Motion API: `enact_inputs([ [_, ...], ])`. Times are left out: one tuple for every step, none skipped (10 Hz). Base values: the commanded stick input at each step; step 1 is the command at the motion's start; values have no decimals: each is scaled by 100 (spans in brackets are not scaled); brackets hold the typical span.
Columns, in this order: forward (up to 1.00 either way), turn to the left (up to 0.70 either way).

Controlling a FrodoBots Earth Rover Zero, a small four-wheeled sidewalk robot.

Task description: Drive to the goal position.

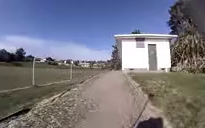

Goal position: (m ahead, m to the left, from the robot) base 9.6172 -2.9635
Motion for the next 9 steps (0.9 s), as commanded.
enact_inputs([
  [70, -5],
  [70, 0],
  [70, 0],
  [70, 0],
  [70, 0],
  [70, 0],
  [70, 0],
  [70, 0],
  [70, 0],
])
